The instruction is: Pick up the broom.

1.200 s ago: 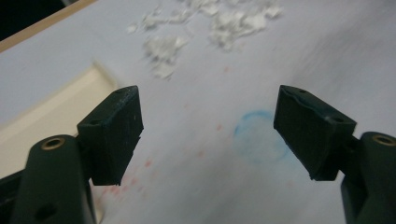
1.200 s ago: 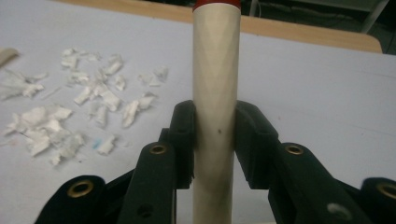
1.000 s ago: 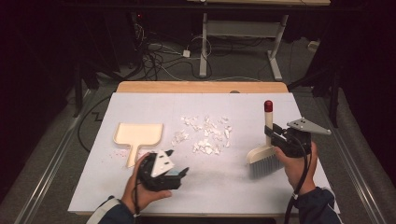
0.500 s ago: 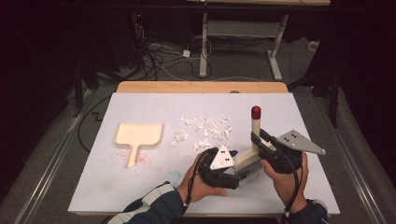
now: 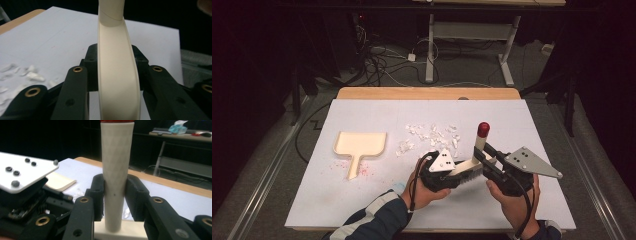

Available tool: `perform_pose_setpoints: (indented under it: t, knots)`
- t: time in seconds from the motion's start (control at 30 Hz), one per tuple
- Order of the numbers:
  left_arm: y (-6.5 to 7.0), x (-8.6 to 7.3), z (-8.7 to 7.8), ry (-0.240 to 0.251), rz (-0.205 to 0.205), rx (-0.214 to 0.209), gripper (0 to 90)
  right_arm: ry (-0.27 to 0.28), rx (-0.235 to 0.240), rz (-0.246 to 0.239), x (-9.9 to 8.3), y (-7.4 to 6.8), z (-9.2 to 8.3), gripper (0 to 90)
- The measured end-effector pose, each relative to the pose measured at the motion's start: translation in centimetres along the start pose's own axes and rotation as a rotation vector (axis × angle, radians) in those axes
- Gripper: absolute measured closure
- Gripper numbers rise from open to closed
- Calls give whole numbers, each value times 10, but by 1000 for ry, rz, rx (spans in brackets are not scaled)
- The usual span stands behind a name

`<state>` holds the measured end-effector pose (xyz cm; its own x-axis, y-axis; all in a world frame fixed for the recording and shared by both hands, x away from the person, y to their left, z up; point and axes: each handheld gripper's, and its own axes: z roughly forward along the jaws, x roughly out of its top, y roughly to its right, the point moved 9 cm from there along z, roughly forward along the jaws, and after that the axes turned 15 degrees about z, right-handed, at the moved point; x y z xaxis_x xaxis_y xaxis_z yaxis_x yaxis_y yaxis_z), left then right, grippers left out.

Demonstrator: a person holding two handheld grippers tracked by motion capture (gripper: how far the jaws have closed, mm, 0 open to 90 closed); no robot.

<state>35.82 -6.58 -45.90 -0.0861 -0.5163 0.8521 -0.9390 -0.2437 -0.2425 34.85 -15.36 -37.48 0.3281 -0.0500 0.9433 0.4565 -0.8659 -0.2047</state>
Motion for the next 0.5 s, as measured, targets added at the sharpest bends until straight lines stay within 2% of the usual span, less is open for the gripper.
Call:
perform_pose_setpoints:
  t: [0.07, 0.1, 0.17, 0.2, 0.23, 0.27, 0.33, 0.37, 0.4, 0.43, 0.47, 0.5]
  knots:
    - [-3, -2, -9, -15, 16, -7, 663, -22, 35, -12, 0, -6, 0, 691]
    - [-4, -4, -19, -31, 31, -30, 663, -39, 55, -33, 0, -8, 0, 663]
    - [-6, -6, -25, -40, 44, -34, 663, -90, 144, -99, -1, -15, -1, 578]
    - [-7, -8, -30, -45, 53, -43, 662, -102, 182, -143, 0, -17, -2, 551]
    - [-7, -13, -41, -40, 75, -64, 662, -149, 210, -200, -4, -18, -1, 508]
    - [-7, -13, -41, -40, 75, -64, 662, -212, 228, -269, -10, -17, 0, 473]
    - [-6, -19, -50, -53, 90, -89, 663, -261, 254, -372, -19, -13, 2, 471]
    - [-5, -23, -55, -56, 100, -101, 663, -280, 280, -387, -24, -11, 3, 456]
    - [-4, -26, -59, -67, 106, -109, 662, -318, 316, -379, -31, -10, 5, 442]
    - [-1, -29, -62, -71, 110, -124, 662, -318, 316, -379, -31, -10, 5, 442]
    - [2, -31, -66, -73, 117, -149, 662, -379, 364, -383, -43, -9, 10, 423]
    - [9, -35, -70, -80, 127, -184, 662, -394, 381, -396, -49, -9, 13, 421]
